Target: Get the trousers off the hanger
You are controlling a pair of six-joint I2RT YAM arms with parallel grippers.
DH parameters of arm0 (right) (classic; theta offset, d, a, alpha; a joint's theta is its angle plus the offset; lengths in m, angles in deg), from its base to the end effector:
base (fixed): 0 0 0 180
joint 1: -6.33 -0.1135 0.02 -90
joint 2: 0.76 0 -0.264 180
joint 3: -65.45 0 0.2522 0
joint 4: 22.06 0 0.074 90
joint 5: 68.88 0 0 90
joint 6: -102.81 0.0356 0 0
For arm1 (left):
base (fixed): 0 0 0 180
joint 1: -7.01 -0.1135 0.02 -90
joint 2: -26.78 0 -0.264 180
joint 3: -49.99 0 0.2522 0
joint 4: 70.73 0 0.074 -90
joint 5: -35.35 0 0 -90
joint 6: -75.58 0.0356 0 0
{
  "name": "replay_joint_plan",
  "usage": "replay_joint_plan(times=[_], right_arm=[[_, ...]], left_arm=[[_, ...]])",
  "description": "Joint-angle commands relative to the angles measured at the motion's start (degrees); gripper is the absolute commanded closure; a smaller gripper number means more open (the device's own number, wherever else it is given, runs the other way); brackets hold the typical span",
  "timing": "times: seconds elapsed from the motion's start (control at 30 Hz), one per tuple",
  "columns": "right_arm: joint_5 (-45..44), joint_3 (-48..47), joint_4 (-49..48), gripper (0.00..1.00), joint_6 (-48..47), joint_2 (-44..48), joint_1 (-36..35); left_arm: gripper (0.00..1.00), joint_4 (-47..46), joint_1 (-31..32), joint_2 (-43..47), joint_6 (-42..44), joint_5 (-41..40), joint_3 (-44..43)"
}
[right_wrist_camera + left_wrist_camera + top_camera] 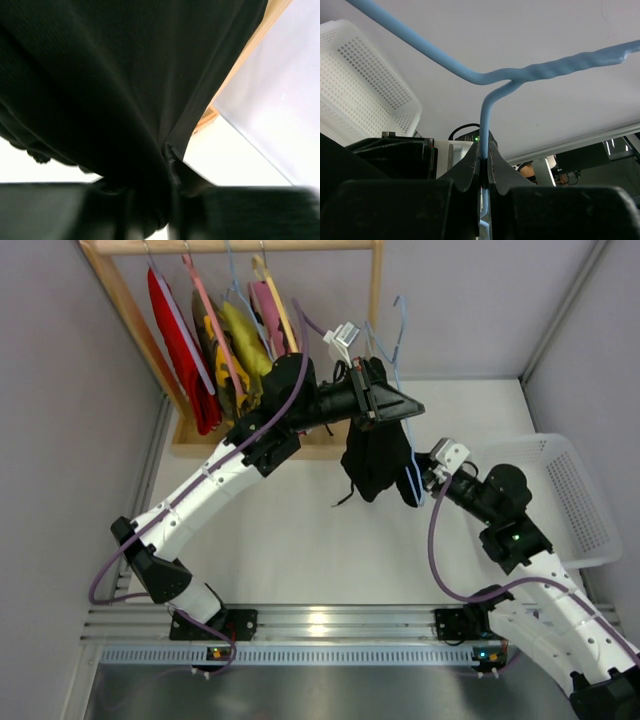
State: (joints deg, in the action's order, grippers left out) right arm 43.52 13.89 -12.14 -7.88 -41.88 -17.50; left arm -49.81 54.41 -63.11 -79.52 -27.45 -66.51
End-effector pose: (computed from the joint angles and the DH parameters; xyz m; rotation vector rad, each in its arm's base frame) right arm 0.1556 0.0835 0.3338 -0.8695 1.3107 0.3479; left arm 0.2250 -0.2687 0.5009 0.1938 1.8101 -1.8517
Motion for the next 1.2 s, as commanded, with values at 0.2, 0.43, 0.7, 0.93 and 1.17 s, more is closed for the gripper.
replay_joint_plan(times=[0.2,0.43,0.7,0.93,1.17], right_arm=[[-4.0,-3.7,-1.3,1.00,0.5,0.5,1.9],[-4.1,-9.6,0.0,1.00,4.5,0.9,6.6],[-4.8,-21.2,1.8,1.00,10.0,-0.3,8.6],[-7.2,-31.1,-0.3,1.00,12.1,-3.1,8.7],[-9.0,-38.7,-3.3,1.00,11.5,-5.9,8.7]], left_arm=[[1.00,-9.6,-0.6,4.9,-0.5,1.5,0.9],[1.00,-9.5,-2.7,7.7,0.6,1.9,5.3],[1.00,-9.9,-3.8,10.8,3.2,2.9,14.3],[1.00,-9.9,-3.9,13.4,7.2,2.9,21.0],[1.00,-9.9,-3.8,15.6,8.4,2.4,27.2]])
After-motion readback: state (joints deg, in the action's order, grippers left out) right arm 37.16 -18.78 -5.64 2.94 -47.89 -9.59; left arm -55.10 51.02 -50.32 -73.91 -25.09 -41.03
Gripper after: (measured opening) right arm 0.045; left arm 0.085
